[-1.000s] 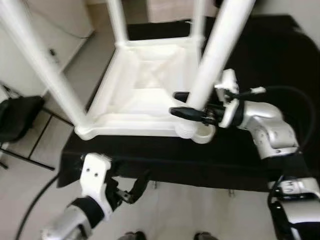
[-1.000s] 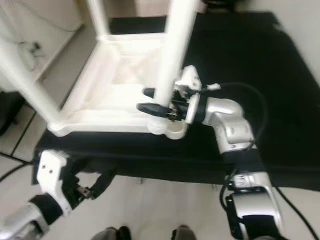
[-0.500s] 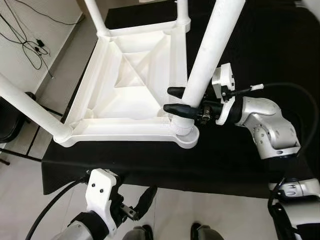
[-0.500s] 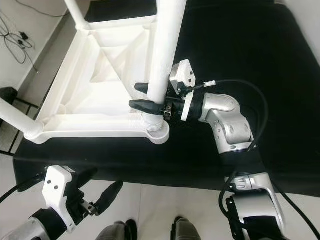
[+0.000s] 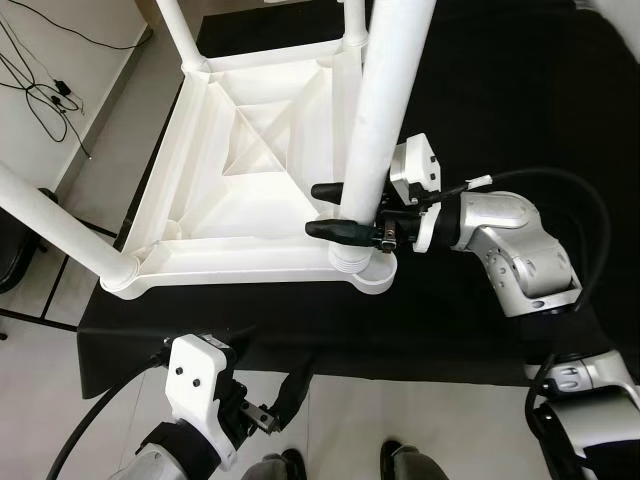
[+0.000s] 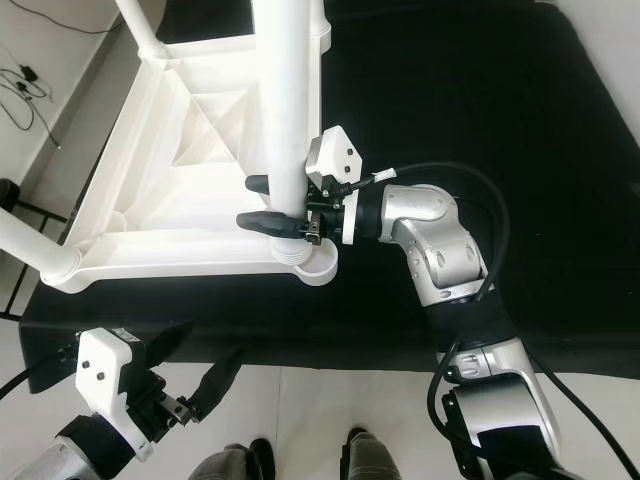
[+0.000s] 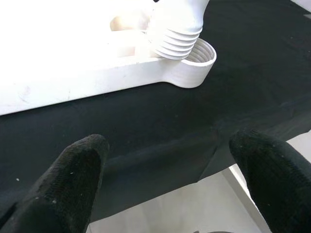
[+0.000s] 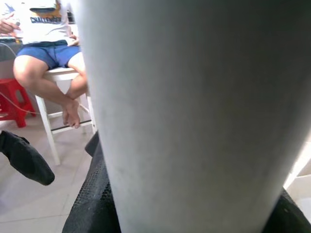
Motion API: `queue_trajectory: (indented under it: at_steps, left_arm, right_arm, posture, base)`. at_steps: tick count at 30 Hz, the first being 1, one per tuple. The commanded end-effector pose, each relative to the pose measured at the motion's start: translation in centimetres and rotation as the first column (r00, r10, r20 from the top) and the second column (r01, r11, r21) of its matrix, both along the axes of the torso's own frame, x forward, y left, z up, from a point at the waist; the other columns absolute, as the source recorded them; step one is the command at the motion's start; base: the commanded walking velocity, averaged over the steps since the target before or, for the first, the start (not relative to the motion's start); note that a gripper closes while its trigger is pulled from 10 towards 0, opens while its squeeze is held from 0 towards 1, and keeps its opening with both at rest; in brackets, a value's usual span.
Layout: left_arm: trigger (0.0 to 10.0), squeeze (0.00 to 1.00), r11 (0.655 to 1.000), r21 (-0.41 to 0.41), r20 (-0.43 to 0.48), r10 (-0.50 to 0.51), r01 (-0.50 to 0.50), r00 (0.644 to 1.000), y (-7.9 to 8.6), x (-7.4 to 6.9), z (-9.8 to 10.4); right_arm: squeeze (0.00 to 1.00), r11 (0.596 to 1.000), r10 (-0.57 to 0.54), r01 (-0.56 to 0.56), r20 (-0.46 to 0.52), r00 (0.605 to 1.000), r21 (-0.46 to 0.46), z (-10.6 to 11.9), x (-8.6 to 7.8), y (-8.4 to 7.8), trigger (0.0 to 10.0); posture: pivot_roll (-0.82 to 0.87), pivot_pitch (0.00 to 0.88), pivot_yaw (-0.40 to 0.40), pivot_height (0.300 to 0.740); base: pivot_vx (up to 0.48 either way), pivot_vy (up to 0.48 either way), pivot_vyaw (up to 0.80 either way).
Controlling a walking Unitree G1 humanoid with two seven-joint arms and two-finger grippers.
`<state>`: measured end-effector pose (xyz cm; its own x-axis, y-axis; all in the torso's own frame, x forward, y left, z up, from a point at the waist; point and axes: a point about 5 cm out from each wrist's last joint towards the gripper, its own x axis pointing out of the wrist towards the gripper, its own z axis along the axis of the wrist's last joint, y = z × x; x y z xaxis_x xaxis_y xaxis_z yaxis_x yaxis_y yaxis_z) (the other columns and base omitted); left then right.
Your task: Building children table
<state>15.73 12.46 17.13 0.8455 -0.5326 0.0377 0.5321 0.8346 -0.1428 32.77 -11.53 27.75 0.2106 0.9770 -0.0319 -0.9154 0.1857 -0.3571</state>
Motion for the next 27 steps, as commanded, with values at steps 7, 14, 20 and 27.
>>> queue_trajectory:
  at_steps: [7,14,20,27]
  left_arm:
    - [10.0,0.00,0.999,0.031,-0.009,-0.005,0.005,1.000,0.1,-0.2,-0.4]
    - [10.0,0.00,1.000,0.027,0.000,-0.009,0.009,1.000,0.1,-0.2,-0.4]
    - [10.0,0.00,1.000,0.026,0.007,-0.013,0.013,1.000,0.1,-0.2,-0.4]
    - [10.0,0.00,0.999,0.028,0.009,-0.017,0.016,1.000,0.1,-0.2,-0.4]
  right_arm:
    - [0.00,0.998,0.049,-0.050,-0.030,0.998,-0.039,-0.4,-0.3,0.1,10.0]
    - [0.00,0.996,0.084,-0.087,-0.079,0.993,-0.034,-0.2,0.4,-1.1,10.0]
    - [0.00,0.984,0.157,-0.165,-0.109,0.982,-0.062,-0.1,0.1,-2.0,10.0]
    - [0.00,0.973,0.180,-0.195,-0.118,0.976,-0.125,-0.3,-0.1,-2.6,10.0]
  posture:
    - [-0.02,0.338,0.111,0.740]
    - [-0.02,0.342,0.115,0.740]
    - [-0.01,0.346,0.118,0.740]
    - [-0.01,0.345,0.121,0.740]
  base:
    - [0.000,0.000,0.00]
    - [0.000,0.000,0.00]
    - [0.000,0.000,0.00]
    - [0.000,0.000,0.00]
